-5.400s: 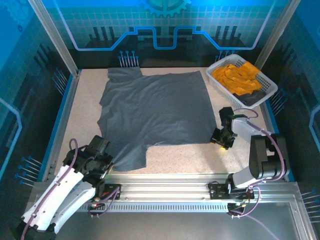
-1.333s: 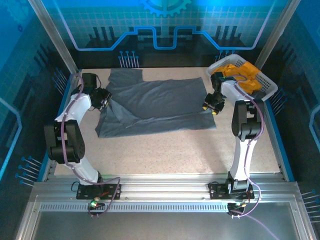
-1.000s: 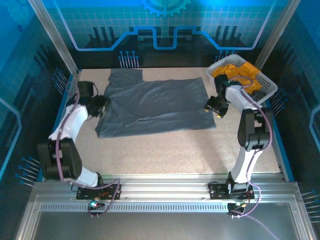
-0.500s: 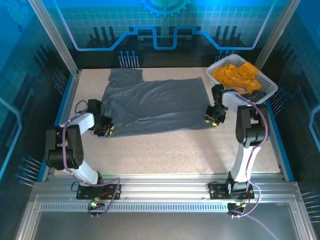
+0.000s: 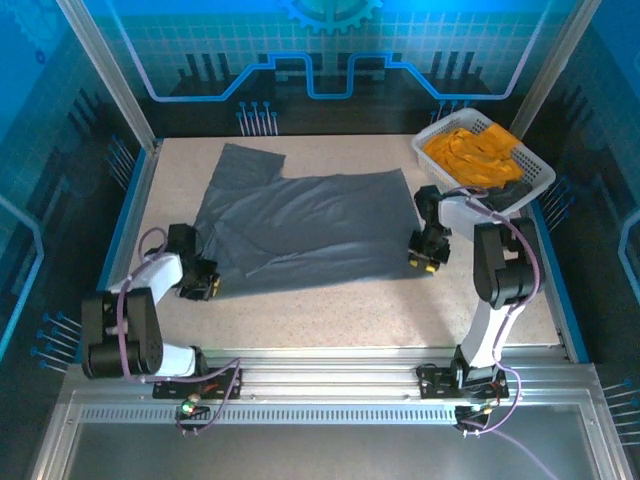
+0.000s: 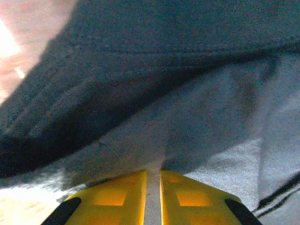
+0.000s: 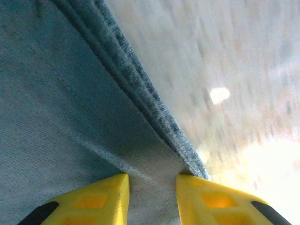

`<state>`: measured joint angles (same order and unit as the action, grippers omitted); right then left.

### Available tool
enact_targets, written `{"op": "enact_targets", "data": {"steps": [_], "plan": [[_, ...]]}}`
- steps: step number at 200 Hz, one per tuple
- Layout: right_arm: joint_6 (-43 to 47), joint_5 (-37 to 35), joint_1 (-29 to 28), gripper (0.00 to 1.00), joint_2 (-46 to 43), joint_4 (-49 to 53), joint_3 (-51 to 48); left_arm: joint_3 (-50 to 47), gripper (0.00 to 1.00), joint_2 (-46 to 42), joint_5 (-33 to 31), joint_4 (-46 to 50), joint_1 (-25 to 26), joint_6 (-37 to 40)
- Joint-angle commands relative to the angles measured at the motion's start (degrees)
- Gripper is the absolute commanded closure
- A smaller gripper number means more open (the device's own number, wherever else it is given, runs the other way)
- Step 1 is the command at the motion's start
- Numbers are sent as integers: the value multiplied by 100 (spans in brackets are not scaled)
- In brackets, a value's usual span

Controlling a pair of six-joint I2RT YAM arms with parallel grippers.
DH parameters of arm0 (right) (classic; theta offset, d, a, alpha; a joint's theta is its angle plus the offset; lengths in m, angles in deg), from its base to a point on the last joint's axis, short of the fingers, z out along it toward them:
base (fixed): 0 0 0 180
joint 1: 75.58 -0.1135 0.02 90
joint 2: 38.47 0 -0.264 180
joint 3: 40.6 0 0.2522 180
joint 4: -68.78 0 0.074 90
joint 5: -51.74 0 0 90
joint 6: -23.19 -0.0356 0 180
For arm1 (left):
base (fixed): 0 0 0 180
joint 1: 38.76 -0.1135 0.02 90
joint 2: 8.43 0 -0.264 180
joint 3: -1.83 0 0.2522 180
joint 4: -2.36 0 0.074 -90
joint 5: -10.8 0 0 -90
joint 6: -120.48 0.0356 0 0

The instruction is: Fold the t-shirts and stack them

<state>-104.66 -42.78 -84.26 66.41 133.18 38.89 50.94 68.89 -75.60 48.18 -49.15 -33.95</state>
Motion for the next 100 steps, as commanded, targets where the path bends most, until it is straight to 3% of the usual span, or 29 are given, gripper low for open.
{"op": "enact_targets", "data": {"steps": [1,29,49,59,78,100], "plan": [[-361,-10,-152,65,-541,362,-670,-390,83,-558,-336,868,-347,245],[-431,108,-367,58,-1163,161,-972,-236,81,-685,-311,1040,-482,490],[-211,47,-521,52,-1443,133,-716,128,64,-780,-228,1143,-290,321],[-56,140,-646,50,-1563,113,-516,390,61,-852,-285,1235,-80,220],[269,864,-897,43,-1915,-502,-423,778,57,-1012,-340,1256,450,-199],[357,2010,-1035,37,-1980,-1260,-355,698,49,-989,35,1012,1031,-1002]]}}
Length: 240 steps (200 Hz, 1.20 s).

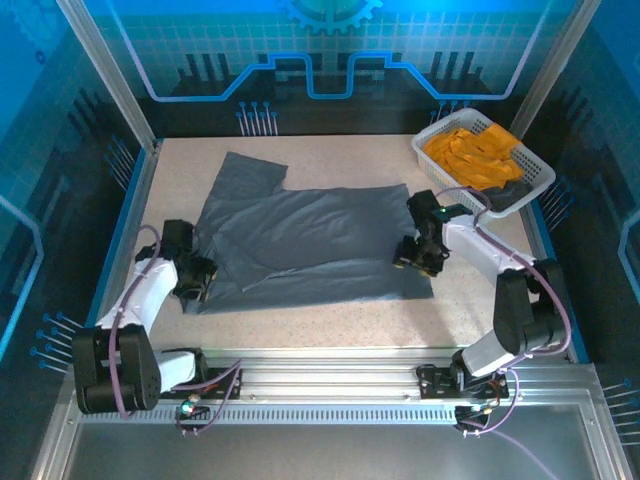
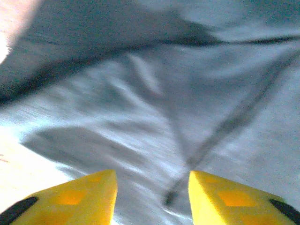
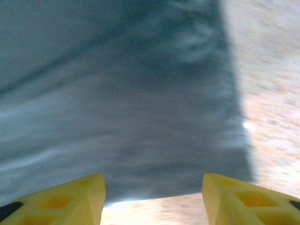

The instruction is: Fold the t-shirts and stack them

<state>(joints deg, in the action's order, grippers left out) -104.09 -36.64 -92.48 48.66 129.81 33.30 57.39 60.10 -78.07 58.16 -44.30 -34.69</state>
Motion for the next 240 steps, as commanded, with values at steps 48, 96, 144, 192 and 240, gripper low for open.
{"op": "enact_targets", "data": {"steps": [48,96,144,192,240], "plan": [[291,2013,-392,35,172,-1210,620,-641,45,55,486,-975,1361,-2336],[293,1939,-384,35,77,-1130,515,-757,51,579,461,-1576,1431,-2460],[224,1877,-333,36,-116,-1108,263,-669,78,877,388,-1852,1437,-2325],[213,1847,-178,37,-188,-1049,254,39,100,1124,187,-1637,1539,-1683],[209,1875,-52,38,-161,-1031,350,1567,100,2197,96,-886,1746,-347]]}}
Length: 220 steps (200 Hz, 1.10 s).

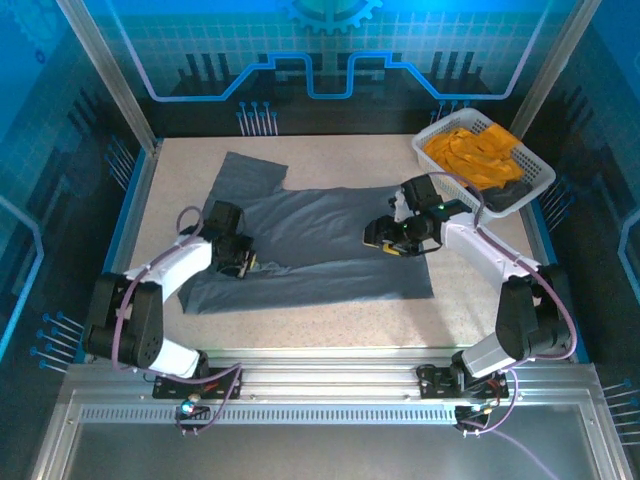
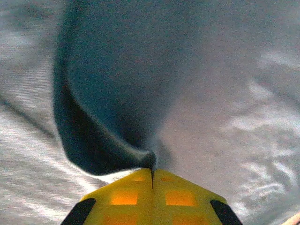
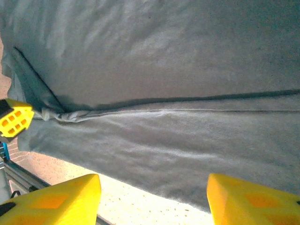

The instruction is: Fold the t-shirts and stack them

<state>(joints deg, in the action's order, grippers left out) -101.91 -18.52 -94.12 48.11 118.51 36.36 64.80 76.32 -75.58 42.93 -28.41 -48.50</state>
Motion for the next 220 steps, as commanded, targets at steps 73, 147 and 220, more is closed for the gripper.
{"op": "enact_targets", "data": {"steps": [73,147,220], "plan": [[-15,127,231,38,-127,173,13,2855,100,2285,-314,1622,653,2606],[-15,204,281,39,-76,183,-63,3531,100,3012,-707,2195,916,3406],[-112,-145,303,41,-159,253,-210,3798,100,3059,-716,1824,916,3134]]}}
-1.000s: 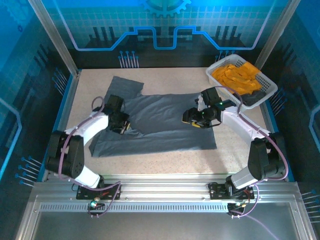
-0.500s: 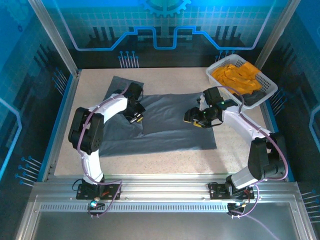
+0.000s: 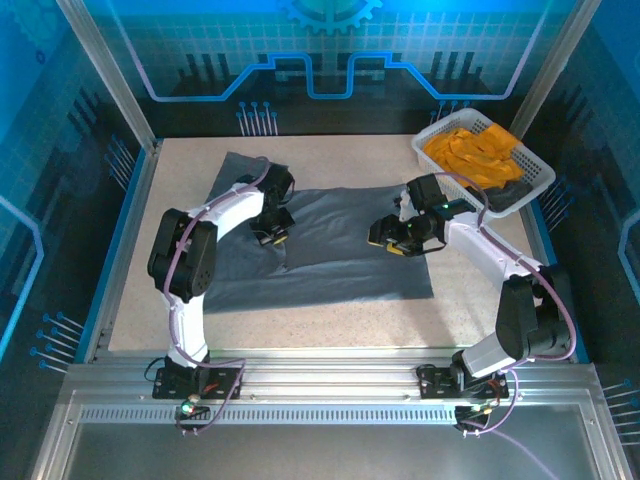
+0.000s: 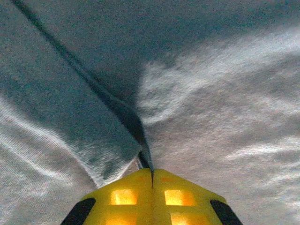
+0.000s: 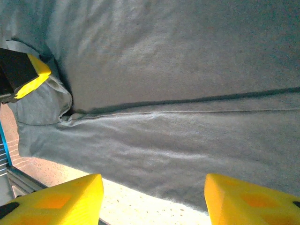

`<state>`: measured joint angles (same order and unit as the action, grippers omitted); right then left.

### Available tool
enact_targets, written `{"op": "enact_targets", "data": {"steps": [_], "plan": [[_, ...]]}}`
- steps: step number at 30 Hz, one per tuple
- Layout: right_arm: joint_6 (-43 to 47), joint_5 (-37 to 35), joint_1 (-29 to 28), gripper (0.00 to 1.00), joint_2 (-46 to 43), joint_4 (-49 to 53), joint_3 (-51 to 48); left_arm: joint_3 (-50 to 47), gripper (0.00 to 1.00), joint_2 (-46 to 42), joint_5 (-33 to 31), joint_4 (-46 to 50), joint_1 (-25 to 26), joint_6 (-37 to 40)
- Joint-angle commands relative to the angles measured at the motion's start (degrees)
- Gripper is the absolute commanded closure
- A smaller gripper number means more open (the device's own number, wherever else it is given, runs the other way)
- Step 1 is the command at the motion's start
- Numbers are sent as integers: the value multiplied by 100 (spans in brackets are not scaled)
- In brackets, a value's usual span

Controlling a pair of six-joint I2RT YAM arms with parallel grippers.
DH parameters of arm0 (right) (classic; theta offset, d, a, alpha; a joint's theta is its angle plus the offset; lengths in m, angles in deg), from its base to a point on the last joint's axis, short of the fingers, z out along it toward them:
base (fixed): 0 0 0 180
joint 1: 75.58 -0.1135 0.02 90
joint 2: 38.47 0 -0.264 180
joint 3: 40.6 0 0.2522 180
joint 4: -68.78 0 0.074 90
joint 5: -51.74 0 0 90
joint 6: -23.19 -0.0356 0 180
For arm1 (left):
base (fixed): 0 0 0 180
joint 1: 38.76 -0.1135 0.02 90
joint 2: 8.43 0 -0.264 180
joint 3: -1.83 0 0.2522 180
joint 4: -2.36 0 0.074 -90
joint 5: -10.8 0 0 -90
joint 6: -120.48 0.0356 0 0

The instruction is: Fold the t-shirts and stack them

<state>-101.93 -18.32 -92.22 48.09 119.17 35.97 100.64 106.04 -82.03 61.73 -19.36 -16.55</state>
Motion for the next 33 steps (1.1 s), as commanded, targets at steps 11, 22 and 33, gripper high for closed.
{"op": "enact_targets", "data": {"steps": [11,22,33], "plan": [[-396,-717,515,46,-449,-10,-943,-595,47,-1386,-68,-270,-267,-290],[-369,-1331,133,51,462,306,-982,-3312,71,-2557,830,-881,-1437,-1289],[-650,-2115,-753,53,871,1203,-911,-4062,81,-2659,143,-371,-1675,-1193]]}}
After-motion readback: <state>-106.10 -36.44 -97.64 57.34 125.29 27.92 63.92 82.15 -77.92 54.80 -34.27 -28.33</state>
